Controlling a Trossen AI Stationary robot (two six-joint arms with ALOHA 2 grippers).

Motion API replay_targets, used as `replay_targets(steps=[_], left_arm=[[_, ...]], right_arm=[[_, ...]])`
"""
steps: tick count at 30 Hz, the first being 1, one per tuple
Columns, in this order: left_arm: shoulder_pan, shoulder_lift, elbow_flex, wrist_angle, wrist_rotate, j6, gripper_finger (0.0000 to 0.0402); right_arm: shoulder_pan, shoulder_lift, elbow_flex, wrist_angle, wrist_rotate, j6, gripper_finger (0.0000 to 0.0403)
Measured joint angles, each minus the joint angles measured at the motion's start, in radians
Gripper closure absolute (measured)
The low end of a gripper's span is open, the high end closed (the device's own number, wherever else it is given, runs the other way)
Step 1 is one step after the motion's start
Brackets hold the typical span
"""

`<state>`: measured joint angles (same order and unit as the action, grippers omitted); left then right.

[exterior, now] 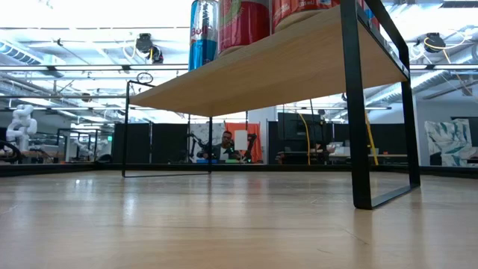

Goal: Place canned beverage on shelf
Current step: Put the top white yellow soda can on the shelf aligned with the other white yellow soda can

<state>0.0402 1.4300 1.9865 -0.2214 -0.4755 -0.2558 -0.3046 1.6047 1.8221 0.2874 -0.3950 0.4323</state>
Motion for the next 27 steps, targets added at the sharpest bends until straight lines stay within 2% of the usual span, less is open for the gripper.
replay_targets(steps=[7,13,17,22,27], left_arm=[[0.000,0.000,0.000,-0.005,-0.001,-0.001,0.0148],[0.000,-0.003,-0.001,-0.019,-0.004,0.004,0.0150],[-0.002,-0.027,-0.002,-0.069,0.007,-0.001,0.0151],[-0.005,-0.085,-0.002,-0.219,0.007,-0.049,0.0151],[-0.029,-0.139,-0.001,-0.445,0.000,-0.078,0.0152]], right_arm=[[0.005,0.000,0.000,-0.004,0.001,-0.001,0.0162],[0.005,0.000,0.000,-0.031,-0.006,0.097,0.0123],[-0.001,0.000,0.000,-0.046,-0.063,0.193,0.0094],[-0.003,-0.005,0.000,-0.107,-0.108,0.242,0.0074],[-0.003,-0.047,0.000,-0.199,-0.112,0.216,0.0067]])
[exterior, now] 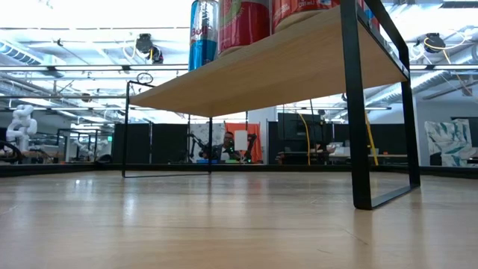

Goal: Place canned beverage on shelf
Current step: Put the top white yellow soda can on the shelf aligned with the other white yellow soda can

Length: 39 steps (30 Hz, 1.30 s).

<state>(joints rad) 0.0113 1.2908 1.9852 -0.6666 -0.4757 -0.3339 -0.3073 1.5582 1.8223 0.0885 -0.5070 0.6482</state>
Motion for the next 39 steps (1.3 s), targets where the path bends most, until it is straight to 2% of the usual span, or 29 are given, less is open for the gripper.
replay_targets(steps=[6,13,18,21,27,33,39], left_arm=[[-0.031,-0.030,-0.017,-0.221,-0.032,-0.024,0.0152],[-0.082,-0.045,-0.127,-0.261,-0.072,0.003,0.0152],[-0.145,-0.117,-0.298,-0.207,-0.193,-0.004,0.0152],[-0.179,-0.184,-0.445,-0.094,-0.276,-0.024,0.0152],[-0.191,-0.249,-0.690,0.148,-0.307,0.028,0.0152],[-0.177,-0.219,-0.782,0.219,-0.337,0.067,0.0152],[-0.129,-0.168,-0.819,0.248,-0.344,0.078,0.0152]], right_arm=[[0.000,-0.079,0.000,-0.146,0.007,-0.067,0.0067],[0.012,-0.151,0.000,-0.343,0.007,-0.073,0.0067],[0.022,-0.181,0.000,-0.452,0.005,-0.059,0.0067],[0.021,-0.192,0.000,-0.504,0.004,-0.059,0.0067],[0.031,-0.191,0.000,-0.557,-0.023,-0.111,0.0067],[0.095,-0.193,0.000,-0.658,0.022,-0.253,0.0067],[0.138,-0.222,-0.002,-0.736,0.089,-0.302,0.0072]])
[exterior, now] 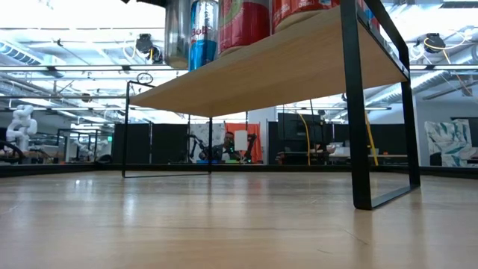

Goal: Place canned beverage on shelf
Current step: Put the top white yellow soda can on the shelf aligned with the other white yellow soda can

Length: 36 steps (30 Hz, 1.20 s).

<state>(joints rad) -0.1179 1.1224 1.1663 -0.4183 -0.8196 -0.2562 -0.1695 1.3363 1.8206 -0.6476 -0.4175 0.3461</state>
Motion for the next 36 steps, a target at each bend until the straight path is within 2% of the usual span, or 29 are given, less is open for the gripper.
replay_targets(steps=[4,7,12,16,19,22,36], left_arm=[[0.034,0.035,-0.002,-0.007,0.012,0.008,0.0152],[0.063,0.042,-0.002,-0.010,0.106,0.043,0.0152],[0.097,-0.003,-0.012,-0.008,0.138,0.087,0.0152],[0.113,-0.056,-0.128,0.055,0.137,0.049,0.0152],[0.108,-0.100,-0.241,0.230,0.166,0.007,0.0152],[0.094,-0.125,-0.295,0.356,0.165,0.001,0.0152],[0.119,-0.078,-0.301,0.361,0.123,0.043,0.0152]], right_arm=[[0.010,-0.006,0.000,-0.028,0.000,-0.010,0.0079],[0.009,-0.011,0.000,-0.033,0.001,-0.004,0.0080],[0.020,-0.023,0.000,-0.066,0.002,0.005,0.0080],[0.033,-0.025,0.000,-0.073,0.002,0.015,0.0080],[0.041,-0.027,0.000,-0.076,0.005,0.020,0.0081],[0.049,-0.027,0.001,-0.076,0.032,0.015,0.0081],[0.050,-0.027,0.001,-0.076,0.081,0.008,0.0081]])
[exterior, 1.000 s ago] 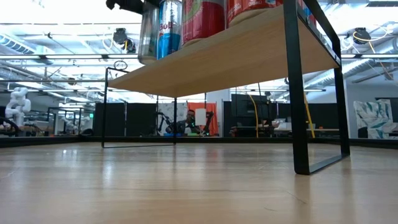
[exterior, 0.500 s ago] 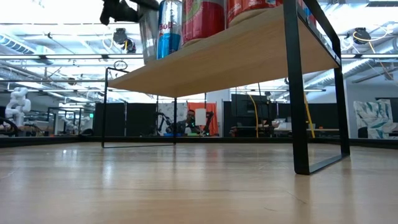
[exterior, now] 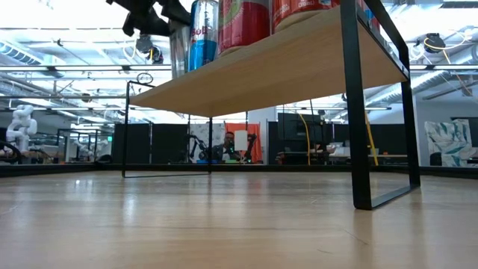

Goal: Place canned beverage on shelf
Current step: Put the top white yellow soda can on the shelf aligned with the other white yellow soda can

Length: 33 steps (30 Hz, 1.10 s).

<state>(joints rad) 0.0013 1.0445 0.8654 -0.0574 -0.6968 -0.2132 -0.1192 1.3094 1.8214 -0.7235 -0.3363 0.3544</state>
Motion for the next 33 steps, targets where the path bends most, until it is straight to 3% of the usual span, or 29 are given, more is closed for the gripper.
replay_targets(steps=[17,33], left_arm=[[-0.001,0.050,0.000,0.022,0.004,0.100,0.0152],[0.008,0.101,0.002,0.037,0.009,0.063,0.0152]], right_arm=[[0.000,0.001,0.000,0.000,0.024,-0.002,0.0081],[0.000,0.001,0.000,0.008,0.025,0.001,0.0081]])
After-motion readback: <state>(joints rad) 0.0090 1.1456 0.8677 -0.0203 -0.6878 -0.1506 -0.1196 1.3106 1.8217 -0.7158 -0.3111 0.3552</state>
